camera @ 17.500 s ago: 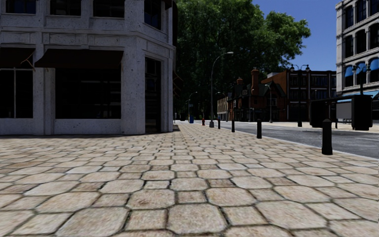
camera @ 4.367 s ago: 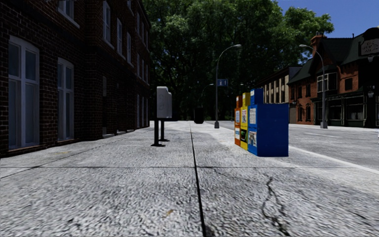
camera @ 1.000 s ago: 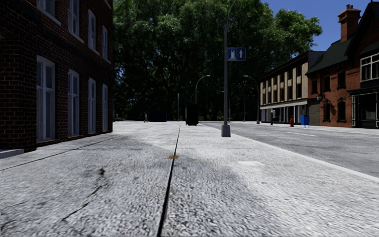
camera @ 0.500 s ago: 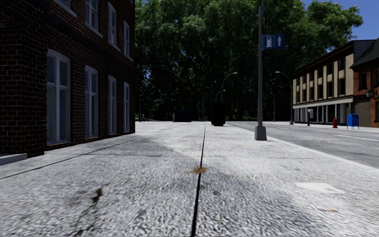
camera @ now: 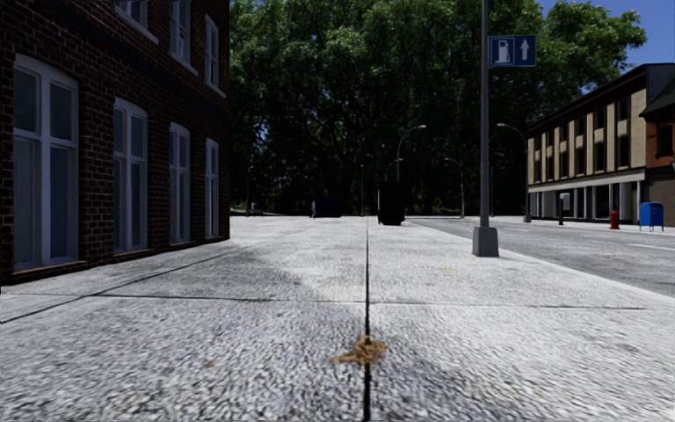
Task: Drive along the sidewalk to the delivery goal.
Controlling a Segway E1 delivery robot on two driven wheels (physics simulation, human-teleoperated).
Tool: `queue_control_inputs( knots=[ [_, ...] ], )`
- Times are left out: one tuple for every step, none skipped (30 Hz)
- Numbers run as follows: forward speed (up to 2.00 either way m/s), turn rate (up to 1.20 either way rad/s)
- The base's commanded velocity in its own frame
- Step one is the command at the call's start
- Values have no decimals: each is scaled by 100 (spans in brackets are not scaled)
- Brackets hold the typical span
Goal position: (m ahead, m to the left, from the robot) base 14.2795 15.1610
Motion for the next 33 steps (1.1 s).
queue_control_inputs(
  knots=[
    [200,0],
    [200,0],
    [200,0],
    [200,7],
    [200,64],
    [200,86],
    [200,93],
    [200,93],
    [200,61],
    [200,6],
    [200,0],
    [200,0],
    [200,0],
    [200,0],
    [200,0],
    [200,0],
    [200,0],
    [200,0],
    [200,0],
    [200,0],
    [200,0],
    [200,0],
    [200,0],
    [200,0],
    [200,0],
    [200,0],
    [200,0],
    [200,0],
    [200,0],
    [200,0],
    [200,0],
    [200,0],
    [200,0]
  ],
)
